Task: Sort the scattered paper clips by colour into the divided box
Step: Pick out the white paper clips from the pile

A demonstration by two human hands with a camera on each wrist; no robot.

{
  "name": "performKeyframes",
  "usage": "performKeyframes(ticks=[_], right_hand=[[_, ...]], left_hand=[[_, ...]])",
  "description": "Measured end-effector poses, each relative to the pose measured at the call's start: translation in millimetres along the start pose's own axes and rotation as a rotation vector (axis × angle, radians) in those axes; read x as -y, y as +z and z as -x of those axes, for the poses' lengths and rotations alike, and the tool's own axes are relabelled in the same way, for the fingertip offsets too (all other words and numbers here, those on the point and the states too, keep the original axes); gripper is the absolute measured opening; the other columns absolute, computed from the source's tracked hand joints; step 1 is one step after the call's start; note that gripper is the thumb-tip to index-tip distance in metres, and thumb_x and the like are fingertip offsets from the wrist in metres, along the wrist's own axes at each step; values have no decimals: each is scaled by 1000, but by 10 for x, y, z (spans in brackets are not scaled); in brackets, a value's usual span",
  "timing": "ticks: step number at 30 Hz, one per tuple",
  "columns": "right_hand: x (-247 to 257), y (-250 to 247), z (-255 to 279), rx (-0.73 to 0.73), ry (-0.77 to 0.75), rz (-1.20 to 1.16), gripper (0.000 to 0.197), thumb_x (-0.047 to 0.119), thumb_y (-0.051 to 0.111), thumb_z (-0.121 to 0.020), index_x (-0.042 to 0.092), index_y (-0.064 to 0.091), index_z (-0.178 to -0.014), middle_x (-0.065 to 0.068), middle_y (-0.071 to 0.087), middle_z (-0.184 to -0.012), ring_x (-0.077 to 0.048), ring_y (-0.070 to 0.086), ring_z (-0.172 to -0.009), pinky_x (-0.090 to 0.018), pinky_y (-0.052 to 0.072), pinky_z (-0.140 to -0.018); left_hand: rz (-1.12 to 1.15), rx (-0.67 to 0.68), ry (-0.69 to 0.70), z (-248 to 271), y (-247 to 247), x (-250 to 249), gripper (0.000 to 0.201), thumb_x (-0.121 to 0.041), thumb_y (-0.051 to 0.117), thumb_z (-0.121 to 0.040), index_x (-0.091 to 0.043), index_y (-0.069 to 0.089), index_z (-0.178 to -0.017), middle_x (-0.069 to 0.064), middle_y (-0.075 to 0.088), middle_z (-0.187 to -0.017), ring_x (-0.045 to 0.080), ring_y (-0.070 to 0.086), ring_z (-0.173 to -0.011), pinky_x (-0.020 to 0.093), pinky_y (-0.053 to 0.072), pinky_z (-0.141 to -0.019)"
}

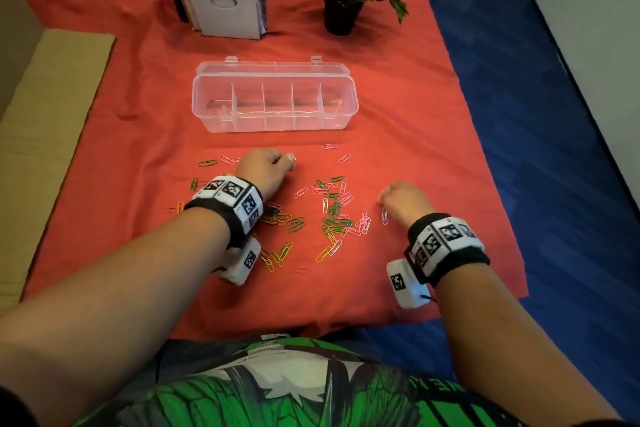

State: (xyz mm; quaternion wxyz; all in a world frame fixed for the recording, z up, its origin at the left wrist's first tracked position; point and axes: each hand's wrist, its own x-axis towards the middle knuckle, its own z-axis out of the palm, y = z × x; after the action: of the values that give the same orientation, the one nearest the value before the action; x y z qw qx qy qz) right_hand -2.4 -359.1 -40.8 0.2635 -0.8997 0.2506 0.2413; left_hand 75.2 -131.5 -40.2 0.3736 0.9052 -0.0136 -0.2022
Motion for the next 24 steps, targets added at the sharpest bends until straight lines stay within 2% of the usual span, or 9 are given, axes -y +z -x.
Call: performKeyframes(ticks=[2,4,6,12,15,18,21,23,24], right_hand=[[-38,23,39,-1,-29,100,29,14,39,-94,1,61,-107,-20,62,-114,-30,57,-106,-32,43,-91],[-63,28,95,-3,5,132,31,16,39,-95,0,59,-113,-22,59,-124,-32,54,-116,-33,41,-96],[-101,23,147,-7,60,205,32,16,40,-93,-1,58,-115,-22,57,-126,-33,54,-118,-33,43,-97],[-113,49,301,-71,121,378,41,38,46,-92,6,60,-113,-16,61,-122,-31,58,-114,-35,47,-91],[-62,114,301,-101,82,390,31,26,49,-90,6,59,-112,-15,62,-121,-30,61,-111,-36,49,-88],[3,149,281,-97,48,421,32,8,43,-86,5,57,-115,-15,60,-122,-30,61,-111,-37,50,-89],[67,99,211,-63,30,326,30,13,43,-90,3,58,-114,-18,61,-120,-32,60,-111,-36,48,-90],[140,81,162,25,-19,114,22,22,44,-94,9,60,-103,-16,63,-102,-28,61,-95,-32,46,-79],[181,73,150,87,-51,-82,15,21,45,-94,14,57,-89,-11,59,-84,-23,59,-75,-28,43,-64]], left_hand=[[-207,-10,118,2,21,28,33,-33,45,-93,-10,67,-97,18,68,-95,33,61,-89,34,45,-75],[-358,6,195,19,29,52,33,-33,41,-94,-19,62,-115,17,64,-114,35,59,-105,38,47,-87],[-468,30,221,44,34,85,35,-33,41,-94,-27,56,-124,16,60,-118,35,57,-109,38,46,-90],[-517,20,269,124,-1,249,28,-35,49,-89,-26,65,-110,12,64,-105,33,60,-99,39,50,-86],[-478,23,226,152,-15,259,24,-39,54,-85,-25,68,-97,10,65,-98,32,61,-94,37,51,-80],[-426,-16,210,85,-36,176,27,-38,54,-86,-26,66,-108,12,65,-108,33,59,-103,39,50,-87],[-463,-32,235,-91,-38,51,35,-33,53,-89,-22,59,-121,17,61,-118,34,56,-111,38,45,-92],[-549,8,245,-197,-23,0,34,-31,52,-89,-18,60,-119,17,59,-117,35,55,-110,39,45,-92],[-570,25,247,-238,-2,-7,31,-29,52,-89,-16,61,-116,17,58,-115,36,56,-108,40,45,-91]])
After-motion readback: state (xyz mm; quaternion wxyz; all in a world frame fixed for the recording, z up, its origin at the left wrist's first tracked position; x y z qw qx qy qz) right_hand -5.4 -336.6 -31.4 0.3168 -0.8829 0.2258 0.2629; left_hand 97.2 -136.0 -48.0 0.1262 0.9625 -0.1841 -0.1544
